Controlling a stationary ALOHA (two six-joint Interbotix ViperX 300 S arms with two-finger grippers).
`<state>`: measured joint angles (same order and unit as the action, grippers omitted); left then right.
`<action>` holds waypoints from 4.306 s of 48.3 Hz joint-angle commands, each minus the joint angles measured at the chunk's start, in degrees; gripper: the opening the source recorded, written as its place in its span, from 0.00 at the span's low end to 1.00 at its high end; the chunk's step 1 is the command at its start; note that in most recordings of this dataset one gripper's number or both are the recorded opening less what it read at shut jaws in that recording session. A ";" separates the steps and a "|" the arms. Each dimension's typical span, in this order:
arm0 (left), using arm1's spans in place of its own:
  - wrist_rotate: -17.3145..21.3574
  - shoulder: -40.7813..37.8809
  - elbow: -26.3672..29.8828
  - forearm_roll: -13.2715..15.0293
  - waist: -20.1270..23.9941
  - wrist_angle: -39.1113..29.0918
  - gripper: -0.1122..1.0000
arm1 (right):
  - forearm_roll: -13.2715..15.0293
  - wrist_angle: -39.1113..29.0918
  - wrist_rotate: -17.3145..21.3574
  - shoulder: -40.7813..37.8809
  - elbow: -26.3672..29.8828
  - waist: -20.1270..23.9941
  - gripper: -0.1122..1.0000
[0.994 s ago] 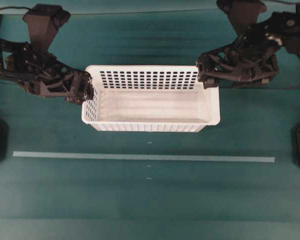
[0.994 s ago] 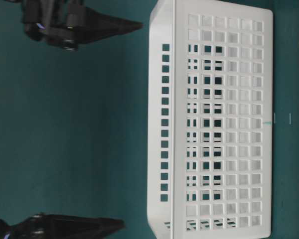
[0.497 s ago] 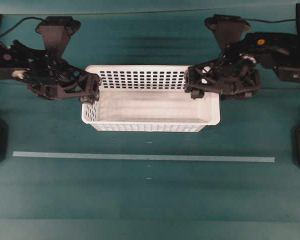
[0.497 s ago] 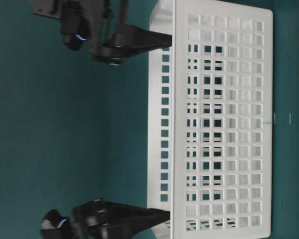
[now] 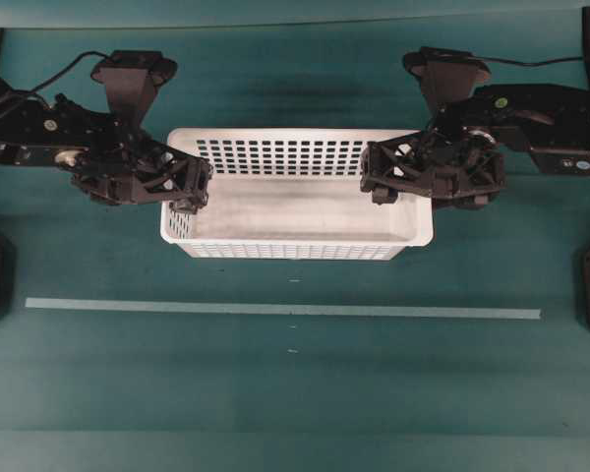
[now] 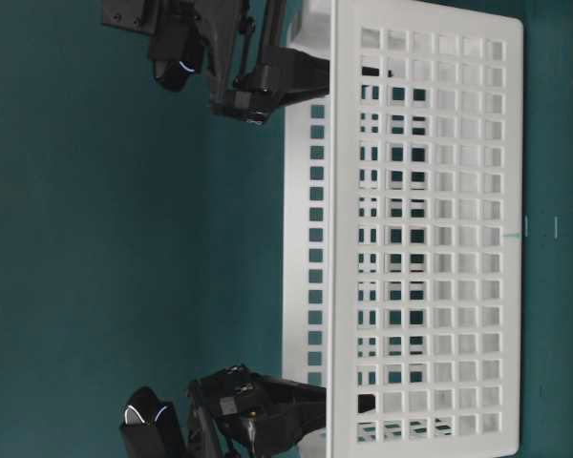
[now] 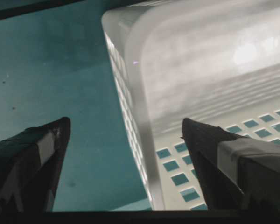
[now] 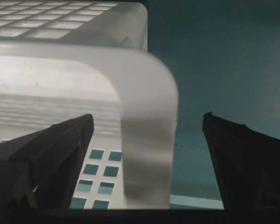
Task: Lift the white basket with both hands.
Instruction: 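Lower both grippers onto the end rims and close on them, then lift the basket with both grippers and pull it toward the front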
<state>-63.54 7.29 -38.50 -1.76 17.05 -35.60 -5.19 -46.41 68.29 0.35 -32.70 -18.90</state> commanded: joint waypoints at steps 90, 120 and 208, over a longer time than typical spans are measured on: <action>-3.52 1.76 2.99 -0.09 -0.44 -0.44 0.07 | 0.97 -1.93 2.20 0.44 0.97 0.88 0.24; -9.84 2.55 3.43 -0.09 -8.09 -0.79 0.07 | 0.44 -3.43 3.25 1.49 0.88 6.42 0.24; -19.69 1.58 2.20 -0.18 -21.45 -3.34 0.07 | 2.20 0.88 18.28 0.09 -1.58 21.97 0.24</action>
<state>-83.58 8.44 -36.83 -1.58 -3.16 -39.99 -3.87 -45.88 87.63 1.23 -34.72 1.85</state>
